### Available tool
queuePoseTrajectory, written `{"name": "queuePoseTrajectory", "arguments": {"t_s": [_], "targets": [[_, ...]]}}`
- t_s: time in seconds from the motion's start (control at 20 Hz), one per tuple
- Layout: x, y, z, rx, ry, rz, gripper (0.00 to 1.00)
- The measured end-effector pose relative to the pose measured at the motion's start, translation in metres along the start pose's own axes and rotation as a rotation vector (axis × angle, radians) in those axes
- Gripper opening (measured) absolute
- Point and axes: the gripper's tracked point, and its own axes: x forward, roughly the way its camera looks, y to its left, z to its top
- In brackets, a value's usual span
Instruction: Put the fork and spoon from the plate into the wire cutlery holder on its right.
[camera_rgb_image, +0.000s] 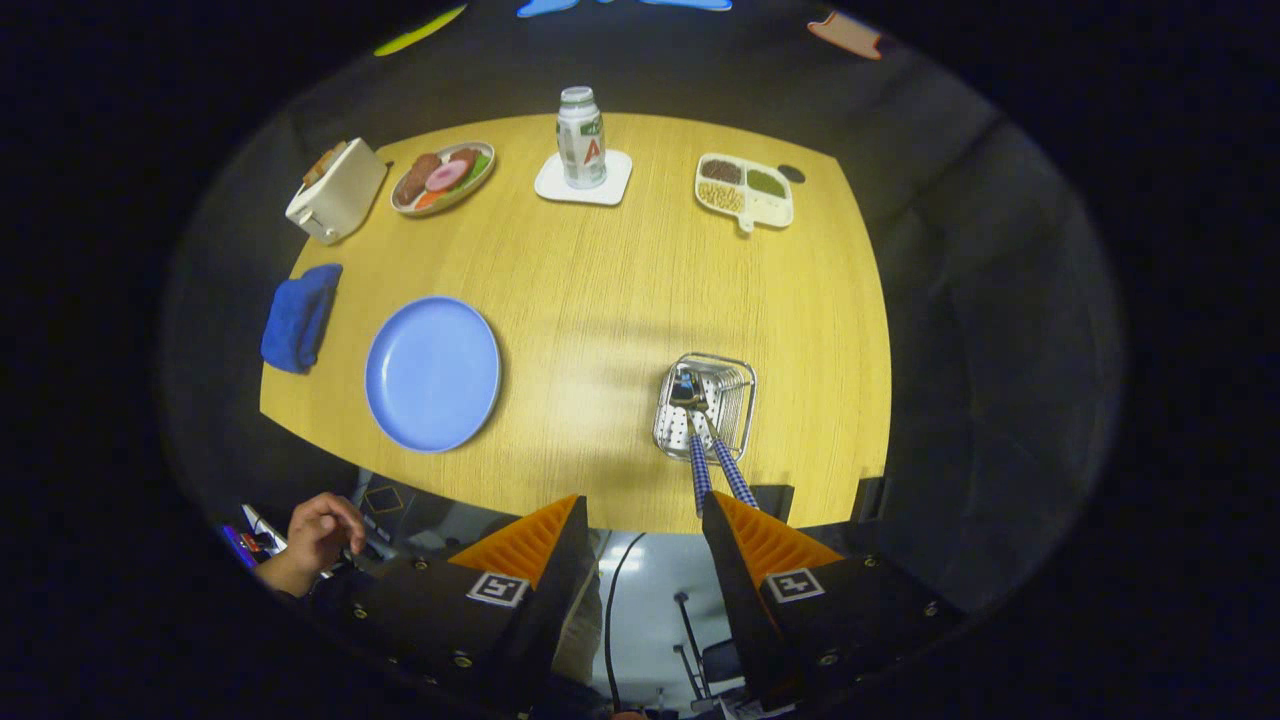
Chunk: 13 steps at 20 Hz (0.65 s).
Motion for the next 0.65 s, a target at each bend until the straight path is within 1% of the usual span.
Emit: {"name": "queuePoseTrajectory", "arguments": {"t_s": [0.1, 0.2, 0.25, 0.3, 0.35, 0.4, 0.45, 0.55, 0.65], "targets": [[-0.014, 0.017, 0.016, 0.055, -0.173, 0.019, 0.71], [-0.032, 0.023, 0.029, 0.086, -0.335, 0.004, 0.71], [-0.043, 0.024, 0.035, 0.087, -0.421, -0.014, 0.73], [-0.056, 0.021, 0.044, 0.079, -0.509, -0.051, 0.75], [-0.066, 0.018, 0.052, 0.068, -0.597, -0.082, 0.81], [-0.078, 0.014, 0.059, 0.06, -0.667, -0.108, 0.85], [-0.089, 0.011, 0.06, 0.054, -0.74, -0.126, 0.86], [-0.113, 0.017, 0.057, 0.026, -0.846, -0.136, 0.86], [-0.134, 0.024, 0.059, 0.014, -0.947, -0.16, 0.91]]}}
